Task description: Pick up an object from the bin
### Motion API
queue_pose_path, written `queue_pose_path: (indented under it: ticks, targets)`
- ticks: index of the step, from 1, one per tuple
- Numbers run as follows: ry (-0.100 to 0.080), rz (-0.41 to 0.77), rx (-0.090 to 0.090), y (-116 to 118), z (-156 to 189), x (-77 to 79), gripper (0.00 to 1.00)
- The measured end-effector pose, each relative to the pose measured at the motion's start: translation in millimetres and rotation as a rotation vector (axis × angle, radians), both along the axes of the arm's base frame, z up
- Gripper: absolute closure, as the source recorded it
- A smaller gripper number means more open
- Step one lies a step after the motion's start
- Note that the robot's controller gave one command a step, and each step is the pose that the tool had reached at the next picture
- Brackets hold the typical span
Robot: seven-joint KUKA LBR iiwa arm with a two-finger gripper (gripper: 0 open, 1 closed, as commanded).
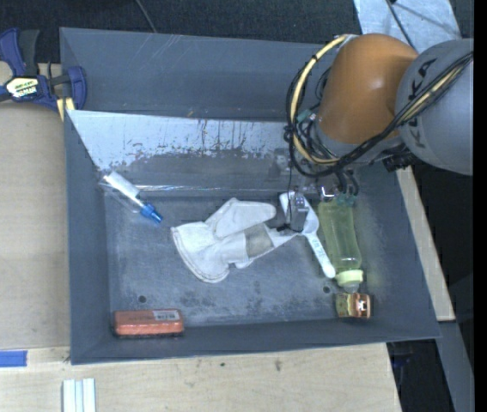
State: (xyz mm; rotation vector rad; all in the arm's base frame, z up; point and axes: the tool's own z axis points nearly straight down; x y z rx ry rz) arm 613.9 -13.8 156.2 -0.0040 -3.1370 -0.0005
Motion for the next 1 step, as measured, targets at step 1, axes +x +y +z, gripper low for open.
queue_pose_path:
  ticks: [1]
  targets:
    - [-0.008,0.0,0.0,-0.1,5.0,1.8,0.0]
